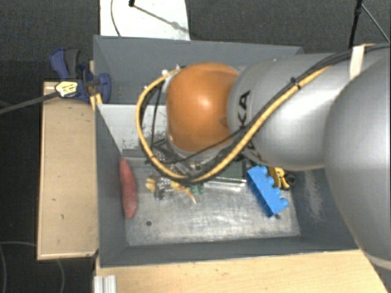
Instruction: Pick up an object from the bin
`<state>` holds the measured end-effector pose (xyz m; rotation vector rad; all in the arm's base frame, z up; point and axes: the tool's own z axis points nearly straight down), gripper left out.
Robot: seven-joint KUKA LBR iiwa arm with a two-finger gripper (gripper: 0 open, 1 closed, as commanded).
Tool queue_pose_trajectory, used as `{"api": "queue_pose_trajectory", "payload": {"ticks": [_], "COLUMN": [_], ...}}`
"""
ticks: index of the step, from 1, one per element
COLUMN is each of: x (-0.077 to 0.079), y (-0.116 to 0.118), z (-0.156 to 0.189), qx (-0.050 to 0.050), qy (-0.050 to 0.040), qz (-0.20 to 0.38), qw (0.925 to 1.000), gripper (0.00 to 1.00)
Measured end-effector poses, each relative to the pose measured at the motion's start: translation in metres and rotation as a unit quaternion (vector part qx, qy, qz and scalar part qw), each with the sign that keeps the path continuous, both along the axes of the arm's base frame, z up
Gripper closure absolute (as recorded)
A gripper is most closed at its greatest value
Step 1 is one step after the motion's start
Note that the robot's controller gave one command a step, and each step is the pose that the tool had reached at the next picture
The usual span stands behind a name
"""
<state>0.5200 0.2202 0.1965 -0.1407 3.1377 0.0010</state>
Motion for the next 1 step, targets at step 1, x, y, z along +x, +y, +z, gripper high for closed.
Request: {"api": "queue_pose_trajectory", "payload": {"ticks": [1], "x": [-0.0056], "y": [0.0012], "z": [0.0157], "qx": [-0.001], "qy": [0.0014], "qz": [0.087], "qw": [0.9962], "gripper": [1.00]}}
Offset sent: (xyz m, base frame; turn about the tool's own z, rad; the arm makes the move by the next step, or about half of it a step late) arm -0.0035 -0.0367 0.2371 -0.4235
